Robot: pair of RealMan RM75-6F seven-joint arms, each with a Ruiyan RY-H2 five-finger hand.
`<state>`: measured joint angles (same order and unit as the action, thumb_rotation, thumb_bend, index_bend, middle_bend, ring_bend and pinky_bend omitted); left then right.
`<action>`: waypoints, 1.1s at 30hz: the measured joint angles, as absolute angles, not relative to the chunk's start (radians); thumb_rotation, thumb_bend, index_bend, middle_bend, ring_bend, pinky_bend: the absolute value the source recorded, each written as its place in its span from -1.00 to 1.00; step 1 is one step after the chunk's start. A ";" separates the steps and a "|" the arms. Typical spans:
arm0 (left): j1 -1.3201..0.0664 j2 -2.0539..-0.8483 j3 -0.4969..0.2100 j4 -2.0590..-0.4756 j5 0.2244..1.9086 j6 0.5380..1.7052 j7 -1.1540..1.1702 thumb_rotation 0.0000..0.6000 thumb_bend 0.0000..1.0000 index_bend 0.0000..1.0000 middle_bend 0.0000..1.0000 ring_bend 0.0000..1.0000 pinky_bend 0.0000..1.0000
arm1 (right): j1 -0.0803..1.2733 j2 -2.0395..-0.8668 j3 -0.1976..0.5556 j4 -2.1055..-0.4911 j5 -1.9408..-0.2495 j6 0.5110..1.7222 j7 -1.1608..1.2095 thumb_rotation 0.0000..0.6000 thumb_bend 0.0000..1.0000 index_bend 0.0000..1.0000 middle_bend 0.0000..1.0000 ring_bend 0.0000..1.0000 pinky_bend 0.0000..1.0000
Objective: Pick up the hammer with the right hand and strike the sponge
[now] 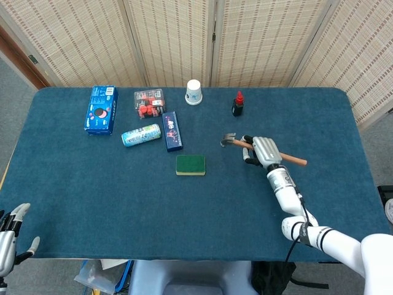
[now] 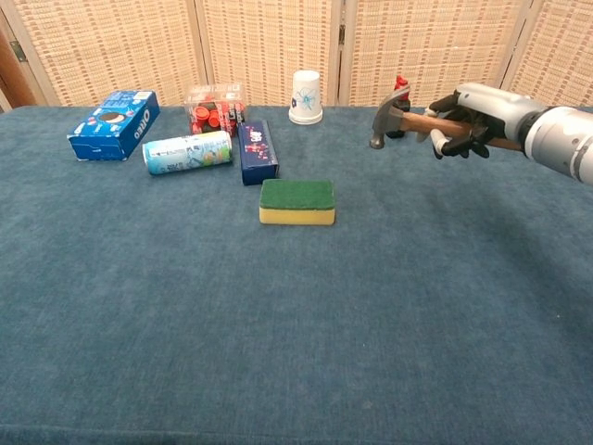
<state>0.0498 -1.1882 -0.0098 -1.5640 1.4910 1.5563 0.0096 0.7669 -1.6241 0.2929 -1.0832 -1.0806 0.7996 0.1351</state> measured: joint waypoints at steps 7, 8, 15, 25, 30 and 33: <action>0.052 -1.182 -0.011 -1.568 1.484 1.556 0.007 1.00 -0.37 -0.84 -0.75 -0.73 -0.90 | 0.773 -1.656 0.281 -1.019 -1.121 0.761 0.230 1.00 0.08 -0.36 -0.31 -0.56 -0.39; 0.051 -1.182 -0.011 -1.568 1.484 1.555 0.007 1.00 -0.37 -0.84 -0.75 -0.73 -0.90 | 0.775 -1.658 0.278 -1.012 -1.132 0.747 0.250 1.00 -0.07 -0.53 -0.46 -0.69 -0.52; 0.038 -1.184 -0.018 -1.564 1.479 1.540 0.012 1.00 -0.36 -0.84 -0.75 -0.73 -0.90 | 0.772 -1.642 0.261 -1.005 -1.220 0.738 0.361 1.00 -0.62 -1.00 -0.94 -1.00 -0.88; 0.008 -1.172 -0.043 -1.564 1.472 1.521 0.013 1.00 -0.36 -0.84 -0.75 -0.73 -0.90 | 0.668 -1.471 0.209 -1.169 -1.321 0.907 0.370 1.00 -0.47 -1.00 -0.64 -0.96 -0.88; -0.011 -1.169 -0.058 -1.571 1.468 1.513 0.020 1.00 -0.37 -0.84 -0.75 -0.73 -0.90 | 0.550 -1.347 0.172 -1.318 -1.338 1.065 0.266 1.00 -0.43 -0.96 -0.52 -0.85 -0.88; -0.021 -1.167 -0.066 -1.579 1.466 1.509 0.029 1.00 -0.36 -0.84 -0.75 -0.73 -0.90 | 0.462 -1.269 0.144 -1.415 -1.342 1.165 0.207 1.00 -0.43 -0.90 -0.49 -0.82 -0.88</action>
